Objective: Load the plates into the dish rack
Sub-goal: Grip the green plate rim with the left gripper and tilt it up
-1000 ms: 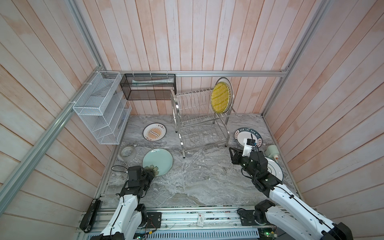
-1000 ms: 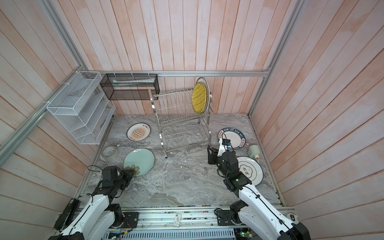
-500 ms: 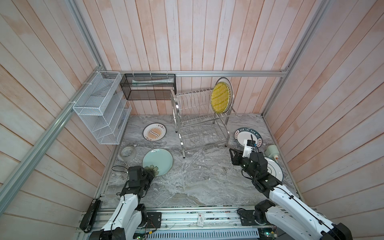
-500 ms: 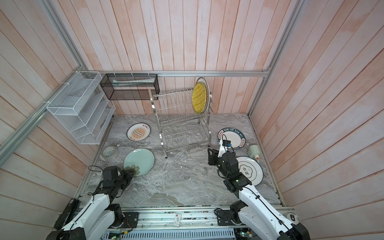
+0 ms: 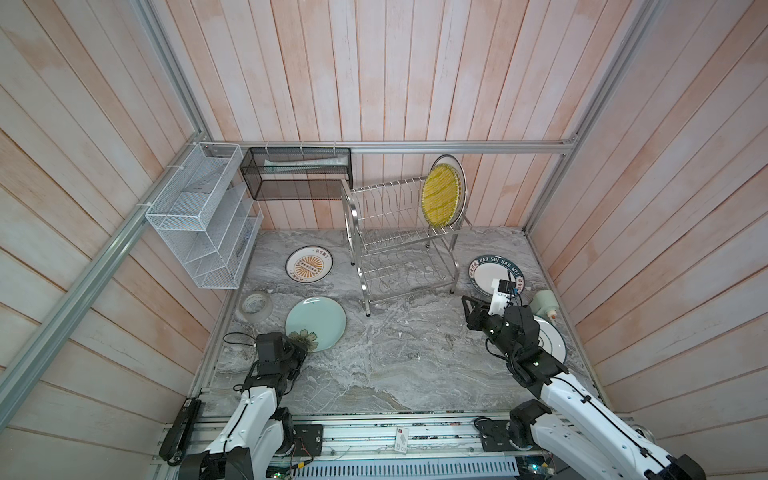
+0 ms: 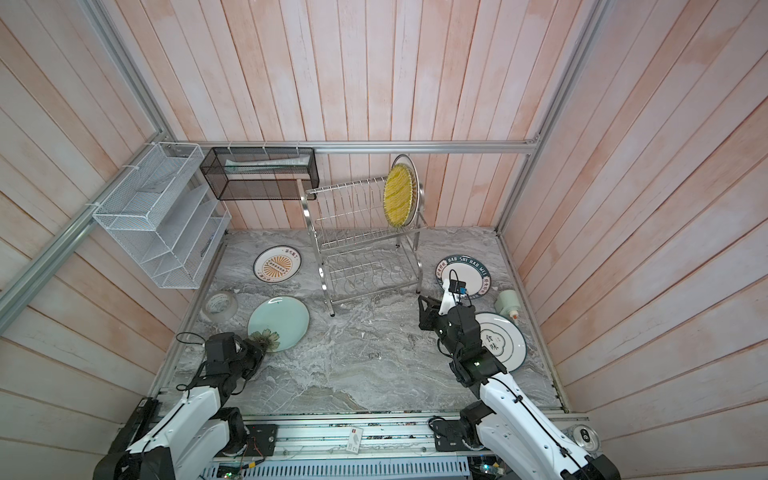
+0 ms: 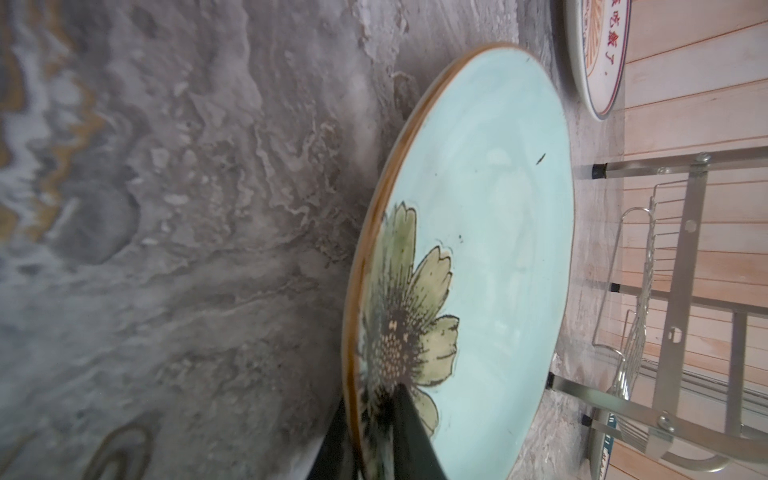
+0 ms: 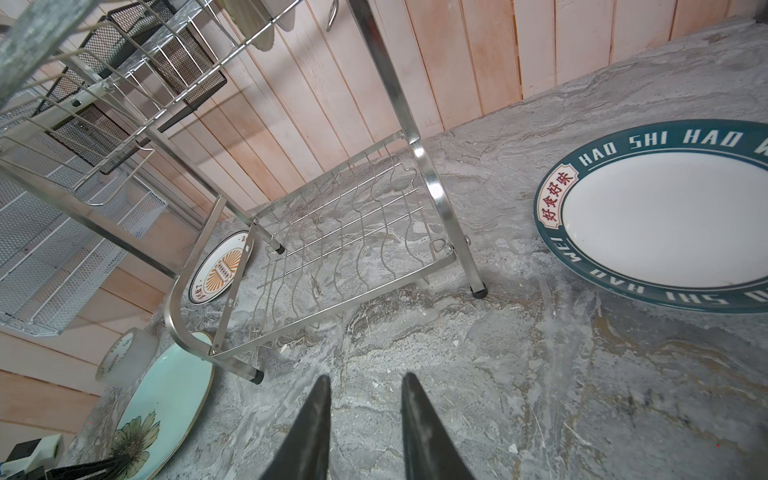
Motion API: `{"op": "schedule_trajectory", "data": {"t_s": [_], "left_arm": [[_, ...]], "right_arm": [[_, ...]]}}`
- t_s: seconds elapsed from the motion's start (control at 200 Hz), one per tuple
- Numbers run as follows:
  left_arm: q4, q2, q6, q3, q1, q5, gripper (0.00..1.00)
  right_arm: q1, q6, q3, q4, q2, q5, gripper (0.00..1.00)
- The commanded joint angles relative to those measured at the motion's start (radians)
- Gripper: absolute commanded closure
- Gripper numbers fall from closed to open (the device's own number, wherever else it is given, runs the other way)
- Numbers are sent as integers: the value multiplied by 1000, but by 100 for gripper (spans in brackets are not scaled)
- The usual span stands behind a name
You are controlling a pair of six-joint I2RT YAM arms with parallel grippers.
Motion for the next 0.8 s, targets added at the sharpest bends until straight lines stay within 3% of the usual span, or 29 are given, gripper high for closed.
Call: {"op": "schedule_trajectory", "data": {"t_s": [0.0, 0.255, 0.795], "left_arm": [[-6, 5, 16, -15, 2, 6, 86], [-45, -13, 21, -7, 3, -17, 100], [-213, -108, 101, 94, 5, 20, 100]], "right_arm": [[-5, 5, -15, -4, -6, -13, 70], [-8, 5, -16, -8, -14, -15, 70], [-9, 13, -16, -7, -24, -20, 71]]}}
